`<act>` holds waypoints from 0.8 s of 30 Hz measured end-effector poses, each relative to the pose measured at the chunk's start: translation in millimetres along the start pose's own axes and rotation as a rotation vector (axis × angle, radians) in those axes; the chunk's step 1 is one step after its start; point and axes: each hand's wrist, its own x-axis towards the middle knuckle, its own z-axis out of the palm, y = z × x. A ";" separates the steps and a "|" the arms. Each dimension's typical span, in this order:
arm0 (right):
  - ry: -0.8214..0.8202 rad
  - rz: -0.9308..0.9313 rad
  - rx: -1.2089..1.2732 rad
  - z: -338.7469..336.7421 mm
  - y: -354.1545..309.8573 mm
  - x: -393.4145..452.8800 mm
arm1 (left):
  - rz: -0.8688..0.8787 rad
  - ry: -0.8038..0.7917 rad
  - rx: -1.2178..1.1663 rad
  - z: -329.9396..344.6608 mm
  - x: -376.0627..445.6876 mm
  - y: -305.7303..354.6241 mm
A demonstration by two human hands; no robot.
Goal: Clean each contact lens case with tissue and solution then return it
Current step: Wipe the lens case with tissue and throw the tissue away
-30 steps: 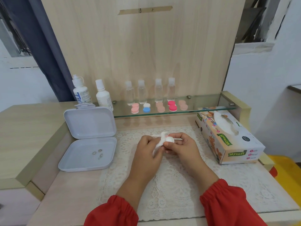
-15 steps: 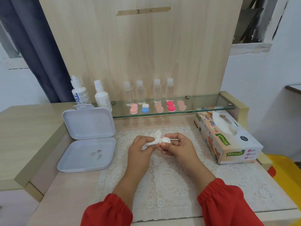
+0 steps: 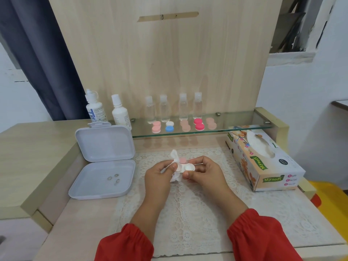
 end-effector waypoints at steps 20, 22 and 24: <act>0.209 -0.112 -1.020 -1.5 10.0 7.1 | -0.077 0.192 0.046 -2.5 4.4 -3.2; 0.203 -0.111 -1.007 -1.7 9.9 7.0 | -0.077 0.177 0.032 -3.1 3.2 0.1; 0.209 -0.118 -0.983 -1.6 9.8 6.8 | -0.105 0.167 0.031 -3.3 1.1 5.3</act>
